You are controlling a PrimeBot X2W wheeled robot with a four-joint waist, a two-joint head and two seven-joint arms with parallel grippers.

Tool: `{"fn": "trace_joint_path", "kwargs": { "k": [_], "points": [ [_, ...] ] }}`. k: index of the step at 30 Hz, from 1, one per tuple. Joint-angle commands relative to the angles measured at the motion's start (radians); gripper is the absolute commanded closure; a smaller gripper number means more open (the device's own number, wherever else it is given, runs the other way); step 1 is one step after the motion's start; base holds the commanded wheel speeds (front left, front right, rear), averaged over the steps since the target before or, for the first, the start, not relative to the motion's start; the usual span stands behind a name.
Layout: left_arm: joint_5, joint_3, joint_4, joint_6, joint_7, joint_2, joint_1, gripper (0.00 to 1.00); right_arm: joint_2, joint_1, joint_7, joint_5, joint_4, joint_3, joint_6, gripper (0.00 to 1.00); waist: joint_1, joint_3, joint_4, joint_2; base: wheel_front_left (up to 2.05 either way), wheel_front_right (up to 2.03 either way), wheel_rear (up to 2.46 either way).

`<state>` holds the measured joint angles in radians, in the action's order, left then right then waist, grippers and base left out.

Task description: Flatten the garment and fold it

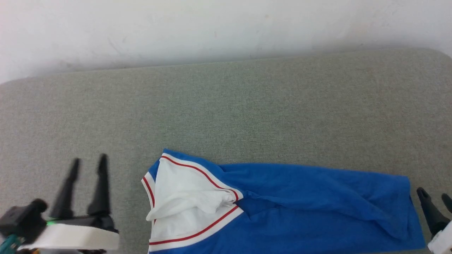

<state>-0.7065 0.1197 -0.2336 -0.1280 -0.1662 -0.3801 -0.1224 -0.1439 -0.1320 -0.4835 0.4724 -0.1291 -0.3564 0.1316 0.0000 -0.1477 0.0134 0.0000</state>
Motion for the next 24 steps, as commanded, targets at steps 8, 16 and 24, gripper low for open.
{"fn": "trace_joint_path", "kwargs": {
  "k": [8,16,24],
  "points": [
    [0.449,-0.065,-0.131,-0.183,-0.095,0.024,-0.036,0.00,0.016,-0.039,0.004,-0.097,0.048,0.010,-0.001,0.00,0.0000,-0.030,-0.033,0.0000,0.00,0.00,0.00],
    [0.500,-0.043,-0.113,-0.148,-0.095,0.116,-0.047,0.00,0.006,-0.033,0.017,-0.142,0.126,0.002,-0.001,0.00,0.0000,-0.056,-0.071,0.0000,0.00,0.00,0.00],
    [0.511,-0.063,-0.099,-0.090,-0.095,0.152,-0.024,0.00,0.021,-0.019,-0.041,-0.110,0.193,-0.009,-0.001,1.00,0.0000,-0.076,-0.091,0.0000,0.00,0.00,0.00]
  ]
}}
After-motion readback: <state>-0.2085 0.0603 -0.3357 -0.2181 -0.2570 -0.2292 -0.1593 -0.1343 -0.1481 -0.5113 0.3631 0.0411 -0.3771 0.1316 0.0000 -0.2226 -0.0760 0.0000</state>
